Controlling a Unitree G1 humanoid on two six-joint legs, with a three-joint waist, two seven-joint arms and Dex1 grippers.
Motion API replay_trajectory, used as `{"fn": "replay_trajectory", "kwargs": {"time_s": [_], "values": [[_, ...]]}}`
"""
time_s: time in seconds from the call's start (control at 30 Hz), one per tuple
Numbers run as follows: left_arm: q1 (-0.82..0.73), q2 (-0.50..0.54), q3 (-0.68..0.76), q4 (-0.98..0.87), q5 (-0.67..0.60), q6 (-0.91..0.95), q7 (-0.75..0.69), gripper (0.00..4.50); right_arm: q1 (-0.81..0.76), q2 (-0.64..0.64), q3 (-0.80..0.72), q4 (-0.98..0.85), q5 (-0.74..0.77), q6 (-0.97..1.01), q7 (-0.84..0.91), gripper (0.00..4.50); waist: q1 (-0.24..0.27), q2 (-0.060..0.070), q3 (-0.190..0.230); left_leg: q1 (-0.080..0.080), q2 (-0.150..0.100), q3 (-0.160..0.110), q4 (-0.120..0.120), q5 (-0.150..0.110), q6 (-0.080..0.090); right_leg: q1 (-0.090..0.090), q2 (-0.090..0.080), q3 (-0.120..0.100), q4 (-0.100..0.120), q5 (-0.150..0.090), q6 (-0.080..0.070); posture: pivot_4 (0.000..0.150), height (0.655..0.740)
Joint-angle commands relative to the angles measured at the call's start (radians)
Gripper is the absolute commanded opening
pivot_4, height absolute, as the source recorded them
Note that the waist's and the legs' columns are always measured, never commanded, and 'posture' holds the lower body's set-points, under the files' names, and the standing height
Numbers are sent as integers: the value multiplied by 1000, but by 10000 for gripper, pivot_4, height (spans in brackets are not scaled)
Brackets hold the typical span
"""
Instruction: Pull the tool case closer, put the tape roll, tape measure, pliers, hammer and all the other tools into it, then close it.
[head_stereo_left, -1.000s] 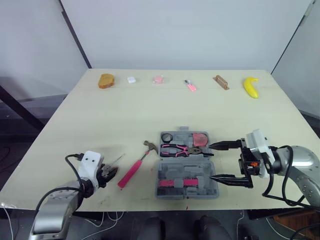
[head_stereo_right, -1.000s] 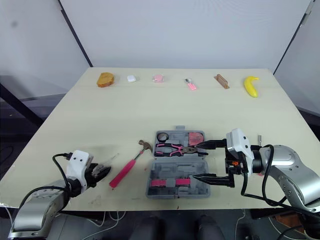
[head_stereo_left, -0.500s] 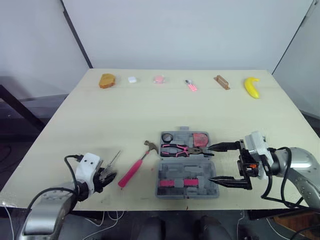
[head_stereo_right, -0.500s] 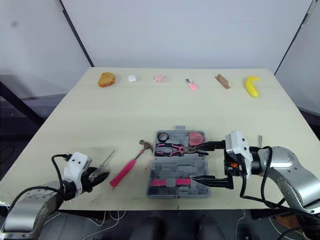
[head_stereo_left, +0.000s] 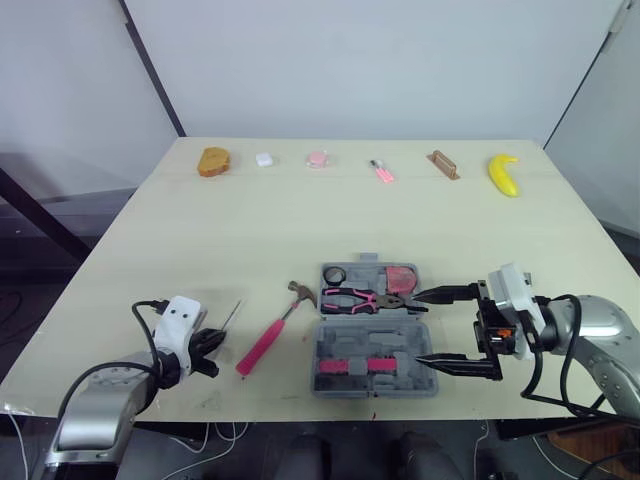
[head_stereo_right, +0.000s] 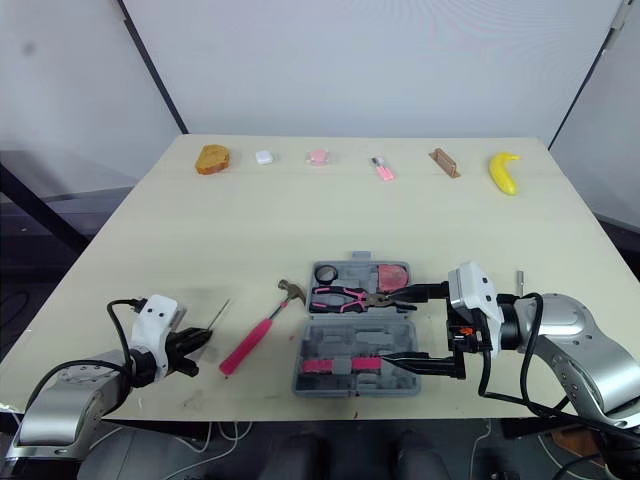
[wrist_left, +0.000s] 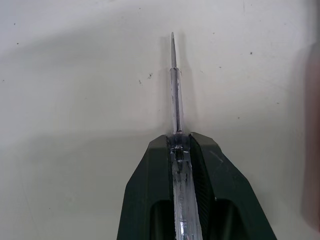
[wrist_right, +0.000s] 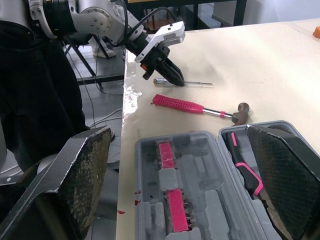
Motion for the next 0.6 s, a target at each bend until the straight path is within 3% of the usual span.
{"fn": "replay_trajectory", "kwargs": {"time_s": [0.03, 0.2, 0.3, 0.4, 0.47, 0.6], "values": [[18, -10, 47, -33, -30, -19, -9, 258, 7, -6, -31, -30, 20, -9, 0, 45000, 0, 0, 0, 0, 0, 0, 0, 0, 0, 0, 0, 0, 0, 0, 0, 1500, 7400], [19, 3, 111, -182, -168, 14, -98, 258, 25, -19, -63, -23, 31, -6, 3, 45000, 1, -5, 3, -1, 1, -1, 0, 0, 0, 0, 0, -1, 0, 0, 0, 1500, 7400], [-14, 62, 112, -322, -351, 143, -210, 258, 44, -44, -97, -13, 35, -6, 15, 45000, 3, -6, 4, -1, 1, -1, 0, 0, 0, 0, -1, -1, -1, 0, 0, 1500, 7400], [-112, 191, -47, -399, -387, 202, -336, 258, 92, -89, -154, -2, 26, -19, 38, 45000, 9, -9, 6, -2, 0, -2, 0, 0, 0, 0, -1, -2, -2, 0, 0, 1500, 7400], [-196, 250, -172, -406, -328, 170, -383, 258, 120, -109, -186, -3, 28, -22, 40, 45000, 8, -6, 7, -1, 0, -1, 0, 0, 0, 2, 0, -2, -4, 0, 0, 1500, 7400], [-464, 223, -433, -361, -270, 240, -422, 258, 194, -128, -256, -22, 21, -32, 28, 45000, 2, -6, 8, 0, -1, 0, -2, 0, 0, 4, 2, -2, -10, 0, 1, 1500, 7400]]}}
